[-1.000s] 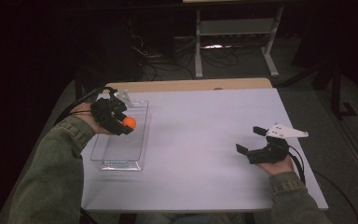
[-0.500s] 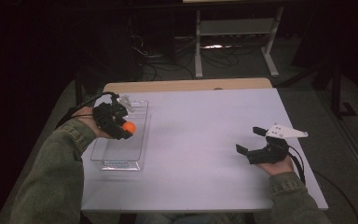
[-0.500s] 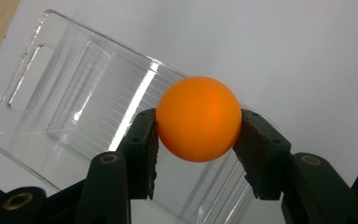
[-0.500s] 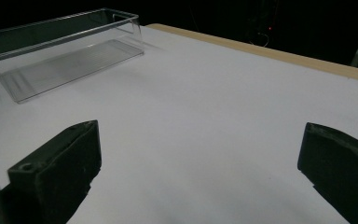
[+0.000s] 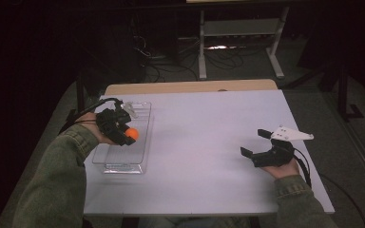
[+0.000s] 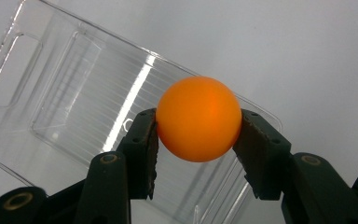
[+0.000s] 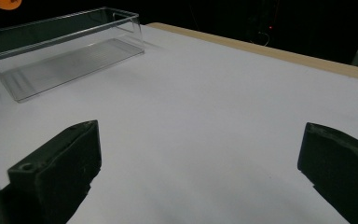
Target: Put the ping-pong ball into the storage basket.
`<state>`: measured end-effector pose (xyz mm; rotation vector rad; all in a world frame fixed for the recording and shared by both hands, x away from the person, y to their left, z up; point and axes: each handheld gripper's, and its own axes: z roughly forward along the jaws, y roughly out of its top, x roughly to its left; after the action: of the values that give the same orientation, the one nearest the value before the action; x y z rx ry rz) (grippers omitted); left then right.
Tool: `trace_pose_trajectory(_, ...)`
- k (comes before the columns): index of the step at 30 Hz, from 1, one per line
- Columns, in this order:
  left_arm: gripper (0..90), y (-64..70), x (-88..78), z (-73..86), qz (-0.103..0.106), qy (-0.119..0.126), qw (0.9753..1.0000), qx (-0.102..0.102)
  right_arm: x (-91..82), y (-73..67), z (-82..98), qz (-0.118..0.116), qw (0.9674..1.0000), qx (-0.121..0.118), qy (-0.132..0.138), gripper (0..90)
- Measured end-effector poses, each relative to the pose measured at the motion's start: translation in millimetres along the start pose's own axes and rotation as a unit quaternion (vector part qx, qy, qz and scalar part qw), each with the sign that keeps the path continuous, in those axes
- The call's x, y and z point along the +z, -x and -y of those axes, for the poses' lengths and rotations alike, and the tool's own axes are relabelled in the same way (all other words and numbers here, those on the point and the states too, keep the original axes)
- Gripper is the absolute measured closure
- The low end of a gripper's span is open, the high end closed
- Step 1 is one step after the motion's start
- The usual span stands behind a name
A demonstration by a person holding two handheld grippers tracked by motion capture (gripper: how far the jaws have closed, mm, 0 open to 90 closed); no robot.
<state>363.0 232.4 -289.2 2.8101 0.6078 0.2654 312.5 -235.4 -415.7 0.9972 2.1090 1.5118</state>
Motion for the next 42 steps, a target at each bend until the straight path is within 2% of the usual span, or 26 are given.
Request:
trace_pose_trajectory(7,50.3,1.0,9.1,2.8,0.007,-0.009,0.9999,0.001,0.1,-0.1,0.2,0.000,1.0000,0.000,-0.002,0.0)
trace_pose_trajectory(42,50.2,2.5,45.6,21.4,0.038,-0.019,0.9990,-0.018,0.2,0.5,0.5,-0.001,1.0000,-0.001,-0.004,0.0)
